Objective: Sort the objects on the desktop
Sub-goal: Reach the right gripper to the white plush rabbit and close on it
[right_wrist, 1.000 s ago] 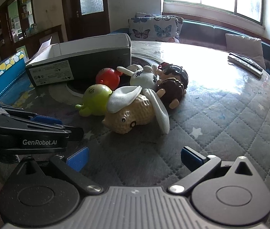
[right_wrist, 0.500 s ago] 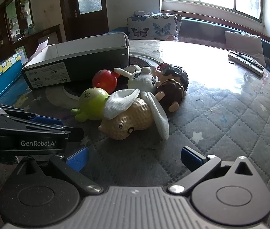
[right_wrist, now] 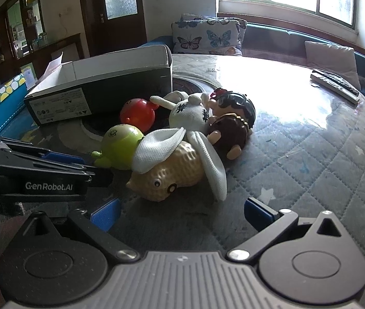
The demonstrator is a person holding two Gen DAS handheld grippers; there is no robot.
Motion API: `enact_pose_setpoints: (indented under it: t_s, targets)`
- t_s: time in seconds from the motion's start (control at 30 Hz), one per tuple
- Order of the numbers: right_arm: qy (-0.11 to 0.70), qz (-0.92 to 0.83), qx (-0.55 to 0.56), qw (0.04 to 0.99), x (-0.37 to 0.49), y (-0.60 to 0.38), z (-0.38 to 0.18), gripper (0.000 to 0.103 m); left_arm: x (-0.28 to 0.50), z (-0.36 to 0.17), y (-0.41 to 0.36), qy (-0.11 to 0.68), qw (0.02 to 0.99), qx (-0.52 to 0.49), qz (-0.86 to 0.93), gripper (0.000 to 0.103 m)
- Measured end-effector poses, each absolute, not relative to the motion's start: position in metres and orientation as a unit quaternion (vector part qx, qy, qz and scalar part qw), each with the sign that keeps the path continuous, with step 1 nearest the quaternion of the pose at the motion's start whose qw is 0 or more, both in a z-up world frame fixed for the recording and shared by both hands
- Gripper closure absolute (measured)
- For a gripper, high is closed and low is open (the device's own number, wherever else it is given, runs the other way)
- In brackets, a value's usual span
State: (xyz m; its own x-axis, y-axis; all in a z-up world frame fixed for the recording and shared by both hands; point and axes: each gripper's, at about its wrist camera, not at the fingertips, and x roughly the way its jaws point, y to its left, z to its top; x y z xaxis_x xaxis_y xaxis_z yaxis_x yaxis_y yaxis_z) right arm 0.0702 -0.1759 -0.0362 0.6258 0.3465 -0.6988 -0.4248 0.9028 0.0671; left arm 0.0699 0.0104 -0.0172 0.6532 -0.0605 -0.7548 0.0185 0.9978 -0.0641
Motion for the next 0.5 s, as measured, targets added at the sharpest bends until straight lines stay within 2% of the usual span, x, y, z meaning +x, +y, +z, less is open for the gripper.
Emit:
enact_pose_setpoints:
  t_s: [0.5]
  targets:
    - [0.353, 0.24, -0.047, 0.903, 0.076, -0.171, -0.019, 0.006, 0.071, -0.004, 0.021, 0.404, 0.914, -0.03, -0.022, 0.061]
